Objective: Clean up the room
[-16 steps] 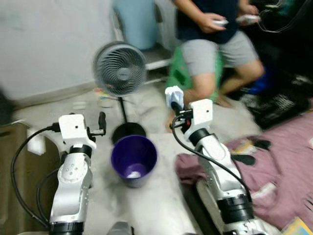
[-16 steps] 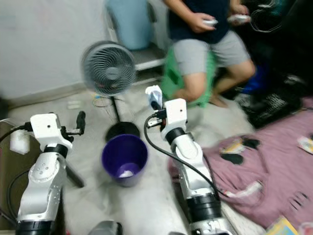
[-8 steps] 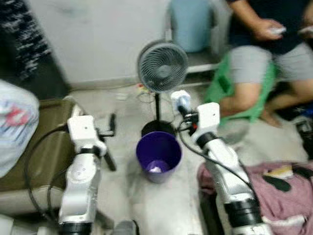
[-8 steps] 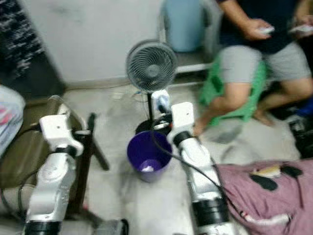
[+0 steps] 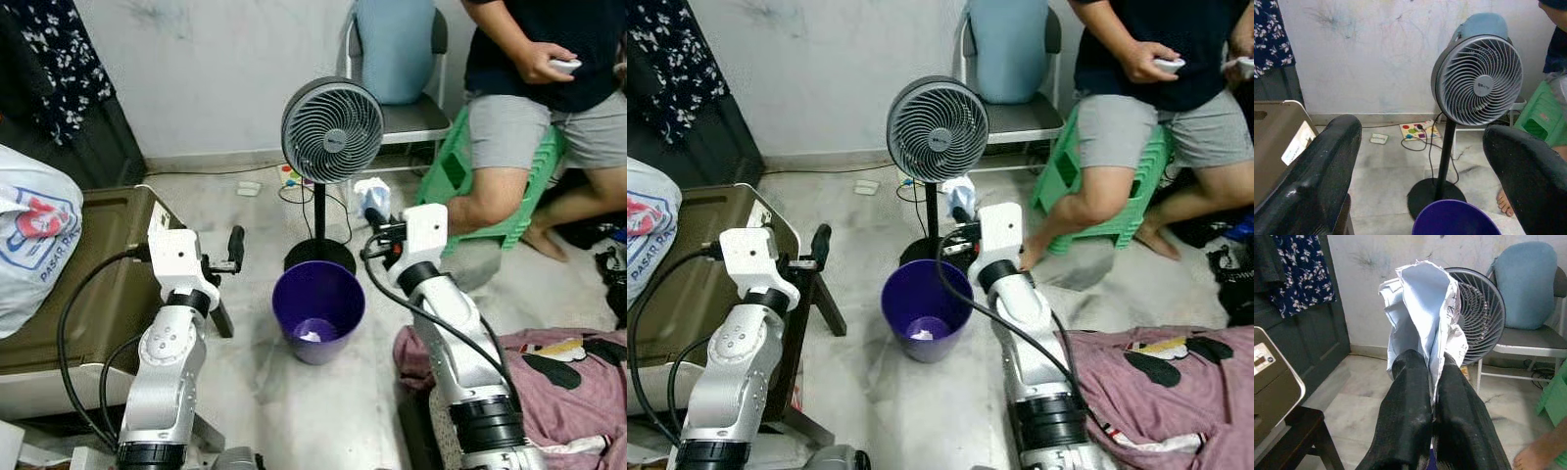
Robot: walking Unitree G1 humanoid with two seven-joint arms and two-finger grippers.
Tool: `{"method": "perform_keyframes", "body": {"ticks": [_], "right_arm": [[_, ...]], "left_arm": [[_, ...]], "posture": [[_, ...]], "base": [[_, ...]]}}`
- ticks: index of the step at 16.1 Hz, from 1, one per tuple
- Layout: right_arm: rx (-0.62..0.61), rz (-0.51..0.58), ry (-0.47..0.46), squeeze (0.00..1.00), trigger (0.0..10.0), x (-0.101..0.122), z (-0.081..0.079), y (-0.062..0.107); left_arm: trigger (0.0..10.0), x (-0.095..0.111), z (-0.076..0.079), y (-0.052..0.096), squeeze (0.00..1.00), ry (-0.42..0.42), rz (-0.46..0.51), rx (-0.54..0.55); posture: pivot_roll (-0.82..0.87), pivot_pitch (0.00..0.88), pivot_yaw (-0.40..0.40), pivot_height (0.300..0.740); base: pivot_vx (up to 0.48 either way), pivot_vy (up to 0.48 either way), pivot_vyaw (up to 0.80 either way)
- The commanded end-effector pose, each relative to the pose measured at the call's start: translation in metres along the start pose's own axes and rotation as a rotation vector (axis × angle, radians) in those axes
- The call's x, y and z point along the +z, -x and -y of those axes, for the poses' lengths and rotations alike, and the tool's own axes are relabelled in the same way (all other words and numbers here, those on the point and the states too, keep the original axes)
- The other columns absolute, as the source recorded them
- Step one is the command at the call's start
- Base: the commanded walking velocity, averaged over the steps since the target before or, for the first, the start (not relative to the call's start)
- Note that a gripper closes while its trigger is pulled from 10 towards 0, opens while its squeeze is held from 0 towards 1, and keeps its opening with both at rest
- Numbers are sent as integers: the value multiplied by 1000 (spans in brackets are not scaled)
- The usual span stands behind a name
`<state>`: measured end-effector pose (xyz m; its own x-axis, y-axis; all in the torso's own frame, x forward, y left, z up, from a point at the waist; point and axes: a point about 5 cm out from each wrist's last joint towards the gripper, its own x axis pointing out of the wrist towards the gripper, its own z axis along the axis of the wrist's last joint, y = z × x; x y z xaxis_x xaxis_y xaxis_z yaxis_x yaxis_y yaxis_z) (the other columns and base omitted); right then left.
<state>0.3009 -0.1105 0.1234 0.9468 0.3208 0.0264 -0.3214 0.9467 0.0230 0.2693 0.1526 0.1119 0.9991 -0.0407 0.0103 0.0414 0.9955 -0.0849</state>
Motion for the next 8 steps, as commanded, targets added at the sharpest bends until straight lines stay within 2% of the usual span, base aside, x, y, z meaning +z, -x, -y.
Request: {"method": "perform_keyframes", "body": {"ticks": [1, 8], "right_arm": [[11, 18, 11, 0, 10000, 6, -1, -2], [8, 22, 1, 0, 10000, 6, -1, -3]], "left_arm": [[10000, 3, -1, -1, 0, -4, 17, -11], [10000, 4, 0, -1, 0, -11, 22, -26]], "posture": [[-86, 0, 5, 740], [-83, 0, 9, 740]], "base": [[281, 0, 0], [322, 0, 0]]}}
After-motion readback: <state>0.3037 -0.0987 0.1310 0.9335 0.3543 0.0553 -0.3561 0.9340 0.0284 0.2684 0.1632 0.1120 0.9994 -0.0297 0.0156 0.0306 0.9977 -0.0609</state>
